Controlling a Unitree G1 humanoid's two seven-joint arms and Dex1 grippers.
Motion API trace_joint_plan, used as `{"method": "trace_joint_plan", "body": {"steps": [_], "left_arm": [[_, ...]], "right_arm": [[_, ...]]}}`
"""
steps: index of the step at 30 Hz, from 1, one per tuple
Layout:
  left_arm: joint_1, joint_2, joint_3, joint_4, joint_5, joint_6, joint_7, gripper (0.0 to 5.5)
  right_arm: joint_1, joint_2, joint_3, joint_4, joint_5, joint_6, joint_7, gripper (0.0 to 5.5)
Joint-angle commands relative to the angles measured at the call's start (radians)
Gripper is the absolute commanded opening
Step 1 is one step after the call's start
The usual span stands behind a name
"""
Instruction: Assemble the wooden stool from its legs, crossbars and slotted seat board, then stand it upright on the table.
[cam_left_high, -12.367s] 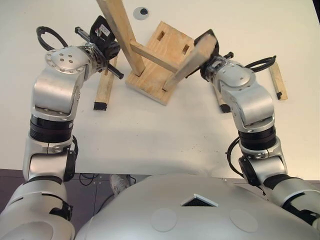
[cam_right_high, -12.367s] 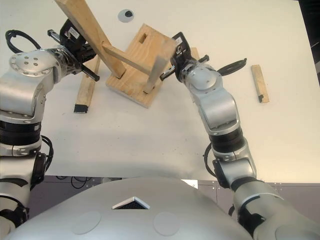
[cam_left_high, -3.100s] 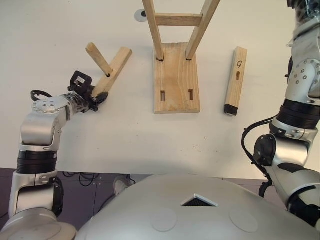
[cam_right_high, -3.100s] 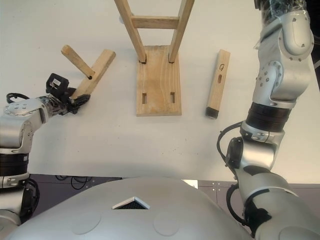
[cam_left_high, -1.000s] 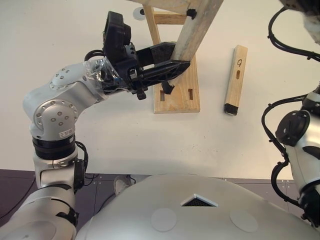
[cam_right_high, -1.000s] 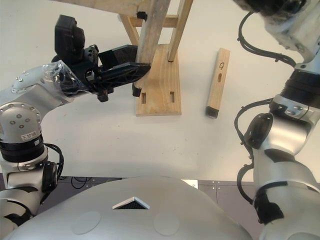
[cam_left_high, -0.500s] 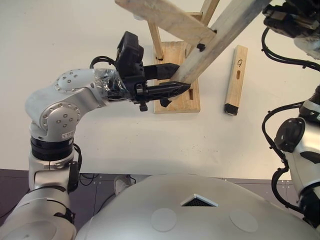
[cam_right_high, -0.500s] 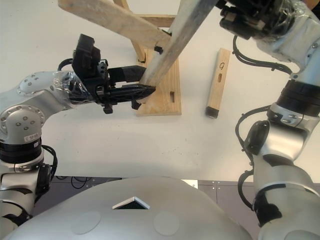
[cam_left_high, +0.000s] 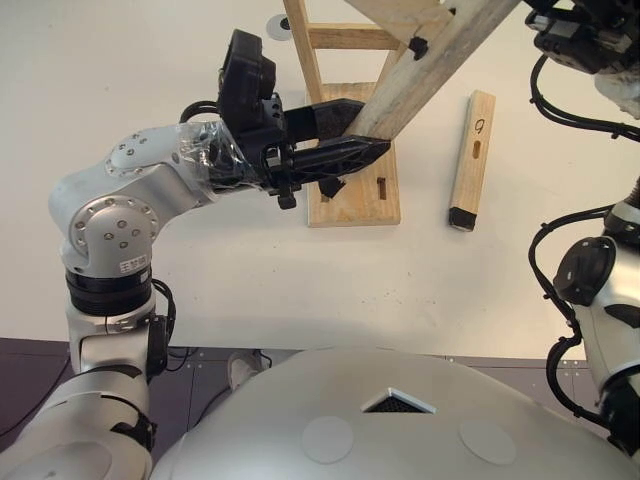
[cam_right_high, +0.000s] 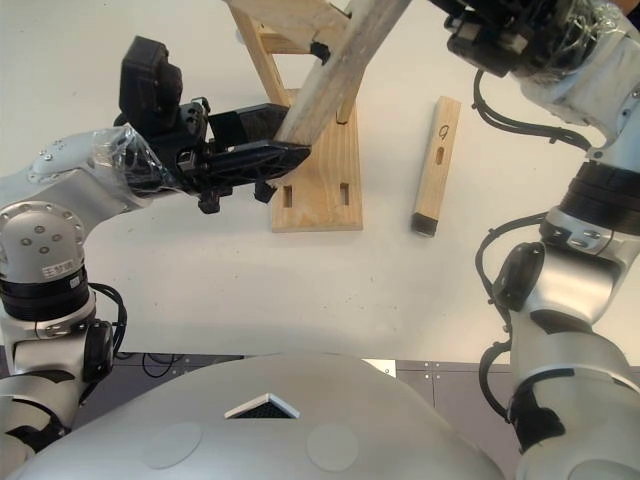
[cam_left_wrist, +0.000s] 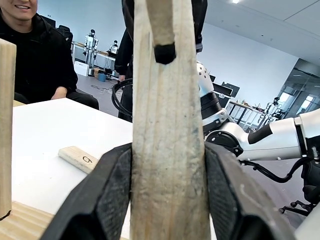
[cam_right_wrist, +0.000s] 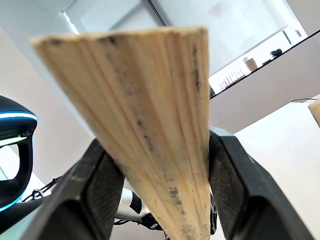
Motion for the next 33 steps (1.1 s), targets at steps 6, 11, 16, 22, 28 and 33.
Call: {"method": "trace_joint_plan", "body": {"steps": [6, 11, 16, 22, 28, 33], "left_arm": [[0.020, 0.007, 0.061, 0.041, 0.011, -0.012, 0.009, 3.41], [0.027, 0.011, 0.160, 0.104, -0.008, -0.019, 0.048, 4.07], [0.070, 0.033, 0.153, 0.136, 0.066, -0.027, 0.050, 4.07], [0.085, 0.026, 0.138, 0.163, 0.119, -0.034, 0.037, 4.07], [0.084, 0.019, 0.127, 0.188, 0.145, -0.036, 0.025, 4.07], [0.083, 0.007, 0.126, 0.201, 0.163, -0.042, 0.021, 4.07]], "right_arm": [[-0.010, 0.000, 0.002, 0.009, -0.169, -0.202, -0.011, 2.12], [0.050, -0.031, 0.026, -0.017, -0.316, -0.367, 0.074, 2.11], [0.180, -0.068, 0.110, -0.064, -0.491, -0.529, 0.206, 2.10], [0.258, -0.063, 0.147, -0.053, -0.561, -0.593, 0.263, 2.10], [0.289, -0.065, 0.164, -0.057, -0.569, -0.572, 0.297, 2.10], [0.312, -0.065, 0.214, -0.023, -0.645, -0.624, 0.306, 2.10]]}}
